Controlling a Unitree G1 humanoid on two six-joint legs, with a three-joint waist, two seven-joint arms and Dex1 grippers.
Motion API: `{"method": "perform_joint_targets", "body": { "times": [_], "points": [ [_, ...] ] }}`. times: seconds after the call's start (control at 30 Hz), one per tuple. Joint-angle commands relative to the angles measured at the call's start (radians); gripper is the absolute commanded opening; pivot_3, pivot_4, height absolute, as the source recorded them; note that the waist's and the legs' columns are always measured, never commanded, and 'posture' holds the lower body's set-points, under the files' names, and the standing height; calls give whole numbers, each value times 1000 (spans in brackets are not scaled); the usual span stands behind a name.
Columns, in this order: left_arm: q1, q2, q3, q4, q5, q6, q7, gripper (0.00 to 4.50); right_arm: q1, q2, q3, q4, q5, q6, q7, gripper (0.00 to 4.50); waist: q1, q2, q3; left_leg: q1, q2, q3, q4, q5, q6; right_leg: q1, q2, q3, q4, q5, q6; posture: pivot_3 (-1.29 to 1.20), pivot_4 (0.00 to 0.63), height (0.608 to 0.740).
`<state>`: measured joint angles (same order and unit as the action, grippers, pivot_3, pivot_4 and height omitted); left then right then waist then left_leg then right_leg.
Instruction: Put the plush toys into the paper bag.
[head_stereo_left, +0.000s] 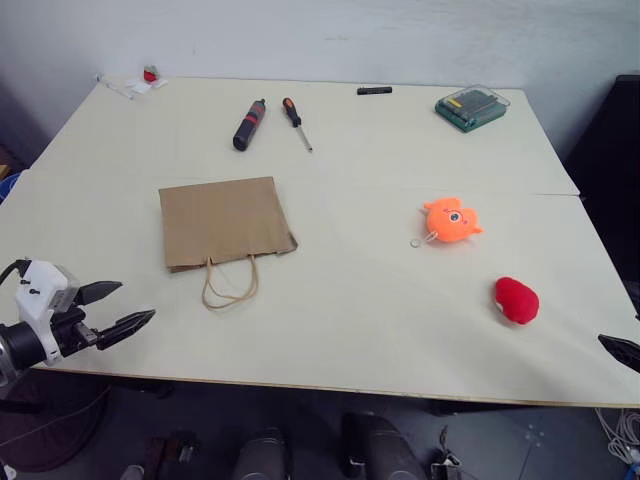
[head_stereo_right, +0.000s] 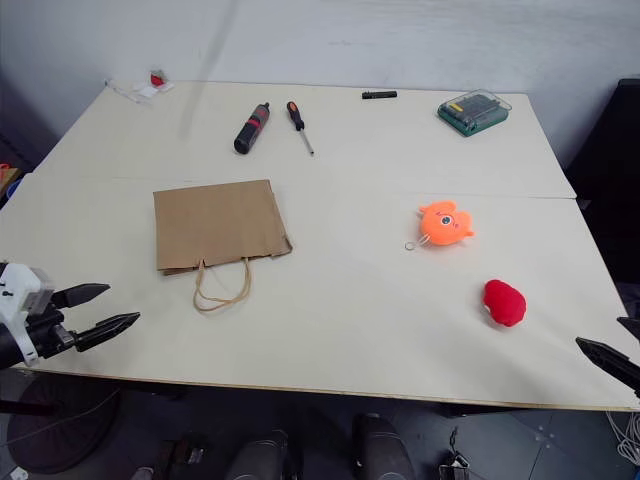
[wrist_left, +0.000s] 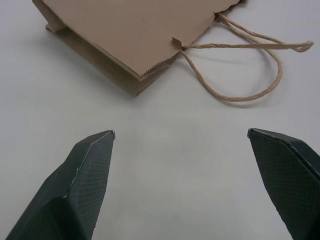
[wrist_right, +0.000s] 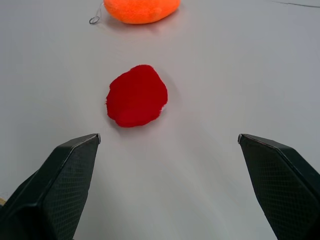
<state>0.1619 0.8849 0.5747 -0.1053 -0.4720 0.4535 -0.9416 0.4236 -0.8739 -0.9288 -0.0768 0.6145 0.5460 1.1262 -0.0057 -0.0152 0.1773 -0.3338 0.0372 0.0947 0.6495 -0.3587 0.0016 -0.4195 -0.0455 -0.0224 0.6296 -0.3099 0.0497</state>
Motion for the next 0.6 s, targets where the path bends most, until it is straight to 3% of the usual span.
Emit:
{"method": "perform_joint_targets", "body": {
  "times": [0.03, 0.2, 0.33, 0.6],
  "points": [
    [-31, 35, -14, -10, 12, -33, -23, 4469, -15, -26, -8, -15, 11, -9, 6, 4500, -1, 0, 0, 0, 0, 0, 0, 0, 0, 0, 0, 0, 0, 0, 0, 0, 150, 740],
    [-148, 83, -132, -57, 38, -87, -75, 4469, -38, -46, 5, -121, 74, 47, 23, 4500, 4, 1, 0, 0, -1, 0, 2, 1, 0, 0, 0, 0, 2, 0, 0, 0, 150, 740],
    [-254, 117, -260, -7, 139, -232, -120, 4469, -52, -65, 41, -320, 180, 146, 12, 4500, 2, 2, -1, 1, -1, 0, 2, 1, 0, 0, 0, 0, 4, 0, 0, 0, 150, 740],
    [-478, 82, -487, 185, 289, -457, -185, 4469, -256, -73, 290, -615, 313, 191, -147, 4500, -13, 1, -1, 0, -1, 1, 5, 3, -3, -1, 2, 0, 7, 0, 0, 0, 150, 740]
  ]
}}
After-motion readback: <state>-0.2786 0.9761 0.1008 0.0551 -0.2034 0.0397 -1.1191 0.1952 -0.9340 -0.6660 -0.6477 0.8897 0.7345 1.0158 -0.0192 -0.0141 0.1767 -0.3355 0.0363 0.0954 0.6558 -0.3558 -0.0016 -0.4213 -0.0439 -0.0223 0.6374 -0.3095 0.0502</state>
